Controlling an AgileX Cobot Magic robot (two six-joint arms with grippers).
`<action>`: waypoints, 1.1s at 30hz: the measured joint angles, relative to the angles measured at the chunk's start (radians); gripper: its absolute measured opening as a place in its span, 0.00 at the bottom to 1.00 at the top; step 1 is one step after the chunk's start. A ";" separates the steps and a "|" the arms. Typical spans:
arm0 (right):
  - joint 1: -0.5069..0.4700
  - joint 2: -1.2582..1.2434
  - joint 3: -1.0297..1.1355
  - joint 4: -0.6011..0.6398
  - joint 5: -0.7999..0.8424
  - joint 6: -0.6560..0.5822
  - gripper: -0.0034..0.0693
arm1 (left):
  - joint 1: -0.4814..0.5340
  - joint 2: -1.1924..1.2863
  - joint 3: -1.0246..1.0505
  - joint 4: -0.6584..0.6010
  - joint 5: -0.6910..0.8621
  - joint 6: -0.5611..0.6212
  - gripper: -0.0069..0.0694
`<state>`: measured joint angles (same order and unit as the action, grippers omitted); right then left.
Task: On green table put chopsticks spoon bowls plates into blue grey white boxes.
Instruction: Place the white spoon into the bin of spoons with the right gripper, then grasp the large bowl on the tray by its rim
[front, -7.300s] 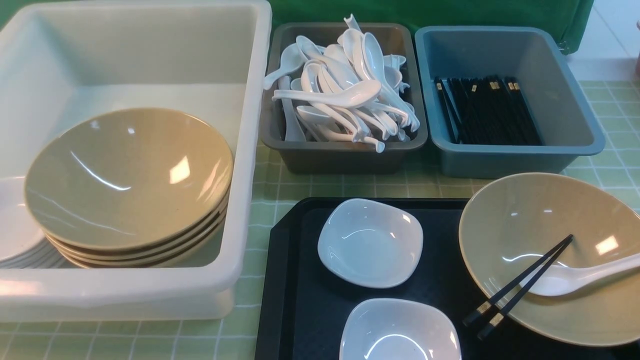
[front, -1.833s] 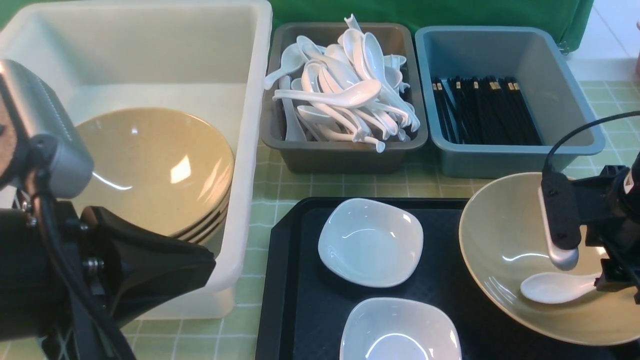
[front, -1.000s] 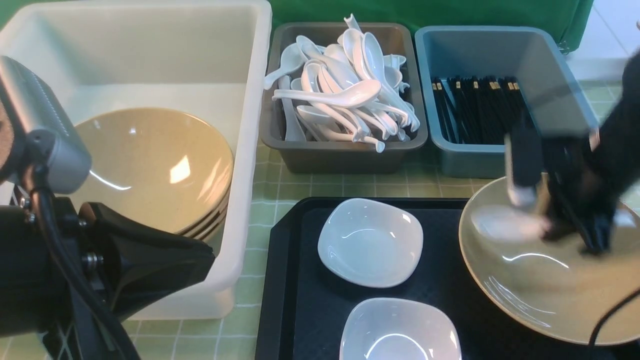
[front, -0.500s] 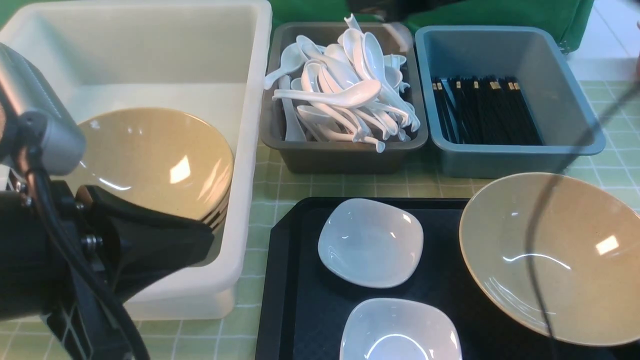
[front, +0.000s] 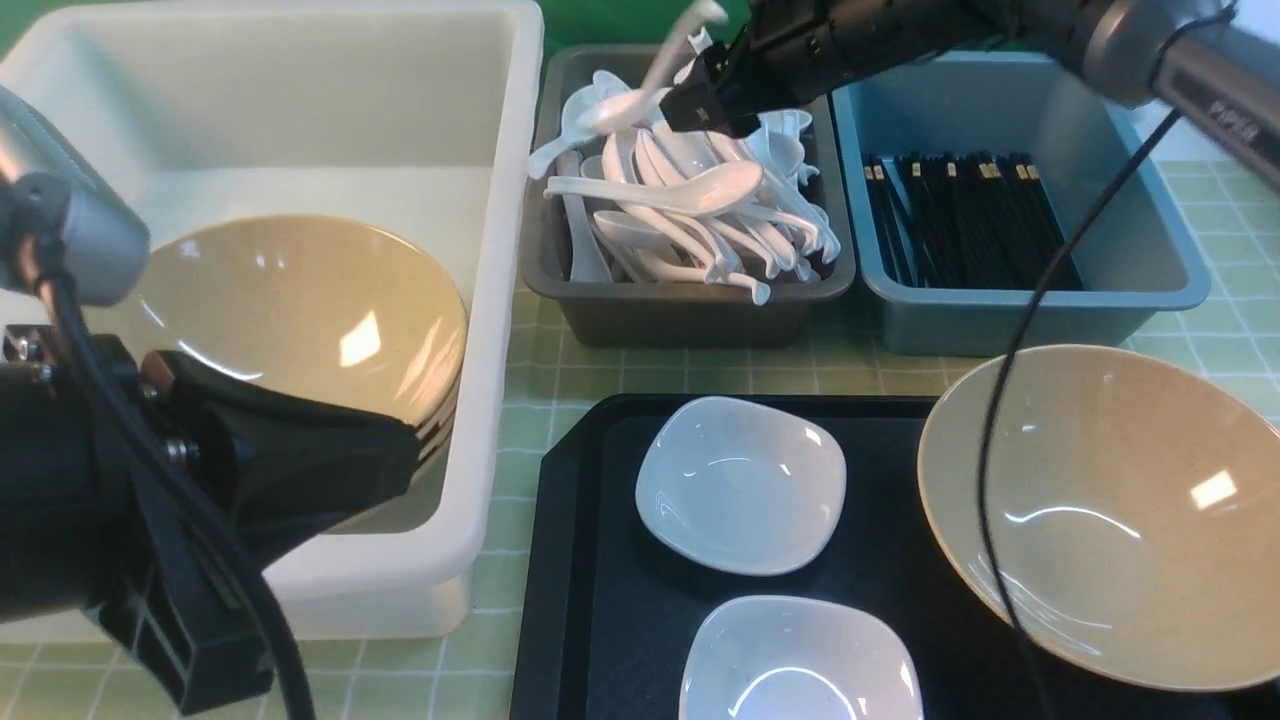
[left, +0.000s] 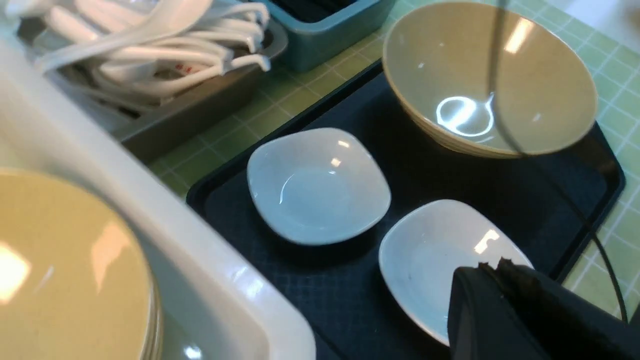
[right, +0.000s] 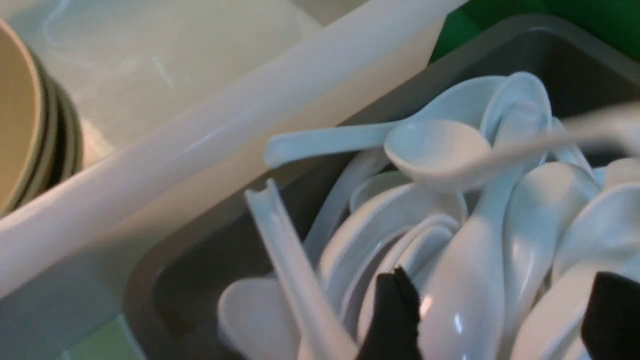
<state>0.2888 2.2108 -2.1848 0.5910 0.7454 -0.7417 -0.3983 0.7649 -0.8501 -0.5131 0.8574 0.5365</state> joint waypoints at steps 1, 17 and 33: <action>-0.007 -0.028 0.000 -0.010 0.048 0.004 0.76 | 0.000 0.000 0.000 0.019 0.000 -0.033 0.09; -0.090 -0.676 0.506 -0.160 0.423 0.142 0.79 | 0.000 0.035 0.000 0.087 0.068 -0.252 0.09; -0.090 -1.714 1.320 -0.245 0.268 0.362 0.79 | -0.097 0.544 -0.074 -0.317 0.026 0.107 0.20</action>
<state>0.1988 0.4964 -0.8651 0.3456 1.0134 -0.3798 -0.4956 1.3094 -0.9245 -0.8297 0.8833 0.6431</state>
